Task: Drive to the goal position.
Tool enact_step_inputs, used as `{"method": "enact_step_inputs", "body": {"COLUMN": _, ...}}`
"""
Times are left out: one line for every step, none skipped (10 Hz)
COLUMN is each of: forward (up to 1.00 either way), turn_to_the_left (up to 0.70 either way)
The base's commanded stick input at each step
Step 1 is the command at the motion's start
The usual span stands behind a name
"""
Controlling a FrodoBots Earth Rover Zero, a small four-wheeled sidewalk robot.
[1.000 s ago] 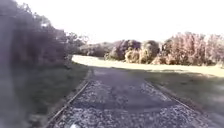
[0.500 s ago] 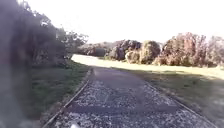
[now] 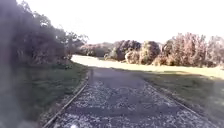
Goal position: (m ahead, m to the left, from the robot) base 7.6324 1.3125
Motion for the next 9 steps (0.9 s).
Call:
{"method": "enact_step_inputs", "body": {"forward": 0.85, "turn_to_the_left": 0.00}}
{"method": "enact_step_inputs", "body": {"forward": 0.85, "turn_to_the_left": 0.00}}
{"method": "enact_step_inputs", "body": {"forward": 0.85, "turn_to_the_left": 0.00}}
{"method": "enact_step_inputs", "body": {"forward": 0.85, "turn_to_the_left": 0.00}}
{"method": "enact_step_inputs", "body": {"forward": 0.85, "turn_to_the_left": 0.00}}
{"method": "enact_step_inputs", "body": {"forward": 0.85, "turn_to_the_left": 0.00}}
{"method": "enact_step_inputs", "body": {"forward": 0.85, "turn_to_the_left": 0.00}}
{"method": "enact_step_inputs", "body": {"forward": 0.85, "turn_to_the_left": 0.00}}
{"method": "enact_step_inputs", "body": {"forward": 0.85, "turn_to_the_left": 0.00}}
